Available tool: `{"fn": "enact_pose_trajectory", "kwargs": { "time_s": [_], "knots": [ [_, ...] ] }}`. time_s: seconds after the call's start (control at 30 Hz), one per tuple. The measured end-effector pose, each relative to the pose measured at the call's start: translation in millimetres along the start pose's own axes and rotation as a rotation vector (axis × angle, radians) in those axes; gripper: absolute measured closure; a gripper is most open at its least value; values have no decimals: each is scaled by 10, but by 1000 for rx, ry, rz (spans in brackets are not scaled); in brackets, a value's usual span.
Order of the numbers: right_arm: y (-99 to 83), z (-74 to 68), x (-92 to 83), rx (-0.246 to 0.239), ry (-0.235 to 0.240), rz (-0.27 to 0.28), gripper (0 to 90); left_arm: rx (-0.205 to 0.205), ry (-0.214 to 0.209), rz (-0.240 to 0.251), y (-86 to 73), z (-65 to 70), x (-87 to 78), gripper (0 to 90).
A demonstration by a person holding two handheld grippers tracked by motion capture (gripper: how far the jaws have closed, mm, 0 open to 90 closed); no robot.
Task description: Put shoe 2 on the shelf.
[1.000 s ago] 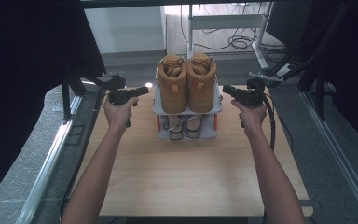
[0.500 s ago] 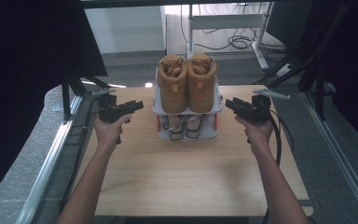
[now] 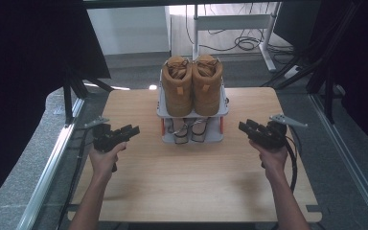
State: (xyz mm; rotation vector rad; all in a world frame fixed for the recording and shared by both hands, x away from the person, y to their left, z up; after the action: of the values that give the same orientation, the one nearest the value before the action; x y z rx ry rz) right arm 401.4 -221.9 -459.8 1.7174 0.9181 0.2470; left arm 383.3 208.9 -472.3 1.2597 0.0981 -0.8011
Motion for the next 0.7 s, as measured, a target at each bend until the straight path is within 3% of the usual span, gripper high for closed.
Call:
{"fn": "enact_pose_trajectory", "kwargs": {
  "time_s": [0.33, 0.4, 0.5, 0.6, 0.7],
  "knots": [
    [-528, -48, -94, -55, -10, -79, 550, 50, 20, -40, -552, 1, -24, 538],
    [-619, -71, -95, -40, 4, -80, 551, 61, 26, -48, -644, 10, -18, 529],
    [-716, -91, -74, -48, 4, -95, 551, 67, 23, -68, -693, 16, 10, 525],
    [-711, -109, -72, -55, 6, -104, 544, 57, 17, -44, -661, 24, -16, 528],
    [-665, -129, -117, -47, 16, -69, 543, 62, 17, -42, -665, 41, -23, 527]
  ]
}}
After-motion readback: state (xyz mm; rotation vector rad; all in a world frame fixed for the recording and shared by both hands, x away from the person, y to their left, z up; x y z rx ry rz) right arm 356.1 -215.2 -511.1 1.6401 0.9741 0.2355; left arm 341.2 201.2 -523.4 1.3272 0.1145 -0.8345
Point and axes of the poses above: each handheld gripper's, and its own axes: x roughly forward along the jaws, y roughly out of its top, z roughly to its right, the point moved 7 cm from there along x, roughly forward along the jaws, and after that the axes turned 8 degrees about y, right-handed, at the moved point
